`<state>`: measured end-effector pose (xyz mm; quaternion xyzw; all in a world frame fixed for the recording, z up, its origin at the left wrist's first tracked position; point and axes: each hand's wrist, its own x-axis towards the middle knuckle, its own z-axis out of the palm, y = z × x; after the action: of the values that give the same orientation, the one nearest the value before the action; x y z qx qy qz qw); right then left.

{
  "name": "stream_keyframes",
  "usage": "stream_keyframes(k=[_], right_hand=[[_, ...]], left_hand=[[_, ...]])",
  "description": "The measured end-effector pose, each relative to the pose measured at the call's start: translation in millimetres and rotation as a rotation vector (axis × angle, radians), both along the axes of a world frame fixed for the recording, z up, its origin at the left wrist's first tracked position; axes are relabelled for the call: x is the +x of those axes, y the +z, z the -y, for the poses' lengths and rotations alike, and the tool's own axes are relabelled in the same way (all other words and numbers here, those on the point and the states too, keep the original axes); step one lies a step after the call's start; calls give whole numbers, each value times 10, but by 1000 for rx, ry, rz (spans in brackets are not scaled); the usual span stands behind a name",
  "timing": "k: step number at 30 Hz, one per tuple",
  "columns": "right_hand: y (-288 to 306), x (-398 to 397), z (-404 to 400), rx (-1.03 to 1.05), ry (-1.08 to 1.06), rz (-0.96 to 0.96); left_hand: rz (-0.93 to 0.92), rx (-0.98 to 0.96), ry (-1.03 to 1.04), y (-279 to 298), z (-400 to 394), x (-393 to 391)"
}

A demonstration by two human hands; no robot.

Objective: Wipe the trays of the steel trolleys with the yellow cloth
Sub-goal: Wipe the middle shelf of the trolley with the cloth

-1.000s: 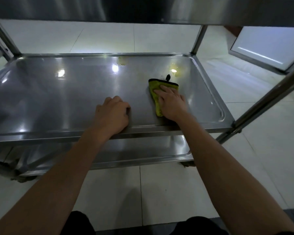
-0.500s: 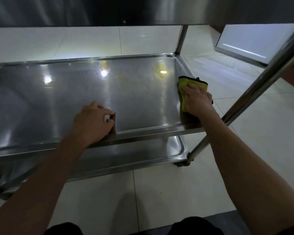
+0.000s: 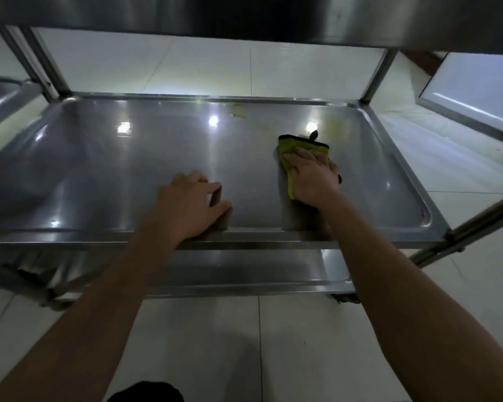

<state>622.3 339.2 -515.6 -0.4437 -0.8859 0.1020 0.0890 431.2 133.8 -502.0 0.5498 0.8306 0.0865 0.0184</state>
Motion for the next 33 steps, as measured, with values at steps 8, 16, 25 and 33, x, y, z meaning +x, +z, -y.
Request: stream_keyframes(k=[8, 16, 25, 33], right_hand=[[-3, -1065, 518, 10, 282, -2], [9, -968, 446, -50, 304, -43], [-15, -169, -97, -87, 143, -95], [11, 1112, -885, -53, -149, -92]], left_hand=[[-26, 14, -25, -26, 29, -15], [22, -11, 72, 67, -46, 165], [-67, -2, 45, 80, -454, 496], [28, -66, -4, 130, -721, 627]])
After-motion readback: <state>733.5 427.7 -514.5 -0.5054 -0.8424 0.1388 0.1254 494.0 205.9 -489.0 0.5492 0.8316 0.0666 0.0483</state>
